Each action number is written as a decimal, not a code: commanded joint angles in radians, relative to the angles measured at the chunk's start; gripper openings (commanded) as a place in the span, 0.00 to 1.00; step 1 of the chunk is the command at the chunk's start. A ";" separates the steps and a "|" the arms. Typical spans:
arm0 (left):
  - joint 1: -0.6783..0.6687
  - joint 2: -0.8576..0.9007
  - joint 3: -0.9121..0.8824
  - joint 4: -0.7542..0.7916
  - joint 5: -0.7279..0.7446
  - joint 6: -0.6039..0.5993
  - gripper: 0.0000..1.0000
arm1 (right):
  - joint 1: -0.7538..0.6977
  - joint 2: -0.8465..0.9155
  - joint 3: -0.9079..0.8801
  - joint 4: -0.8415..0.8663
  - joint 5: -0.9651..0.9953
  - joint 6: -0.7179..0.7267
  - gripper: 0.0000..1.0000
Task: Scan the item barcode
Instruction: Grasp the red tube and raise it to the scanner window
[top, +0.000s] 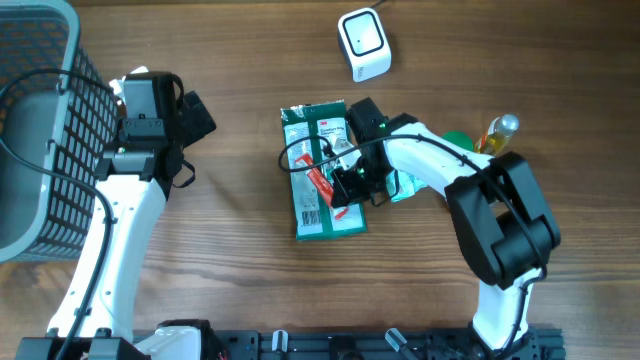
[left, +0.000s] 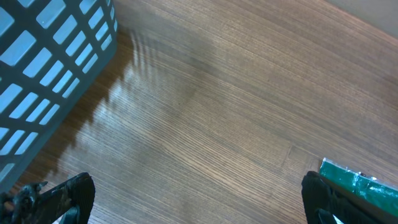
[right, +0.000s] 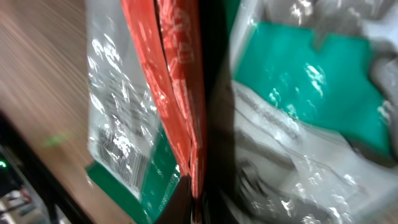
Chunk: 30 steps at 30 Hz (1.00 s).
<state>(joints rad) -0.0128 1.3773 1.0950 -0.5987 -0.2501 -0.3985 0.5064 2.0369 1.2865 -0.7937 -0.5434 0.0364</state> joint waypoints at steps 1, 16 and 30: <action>0.004 0.000 0.004 0.004 -0.013 0.001 1.00 | 0.001 -0.160 0.094 -0.026 0.255 -0.036 0.04; 0.004 0.000 0.004 0.004 -0.013 0.001 1.00 | -0.005 -0.161 0.097 0.853 1.341 -0.941 0.04; 0.004 0.000 0.004 0.004 -0.013 0.001 1.00 | -0.111 0.192 0.097 1.292 1.307 -1.253 0.04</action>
<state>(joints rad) -0.0128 1.3769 1.0950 -0.5983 -0.2501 -0.3985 0.3920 2.2112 1.3716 0.5098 0.8223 -1.2472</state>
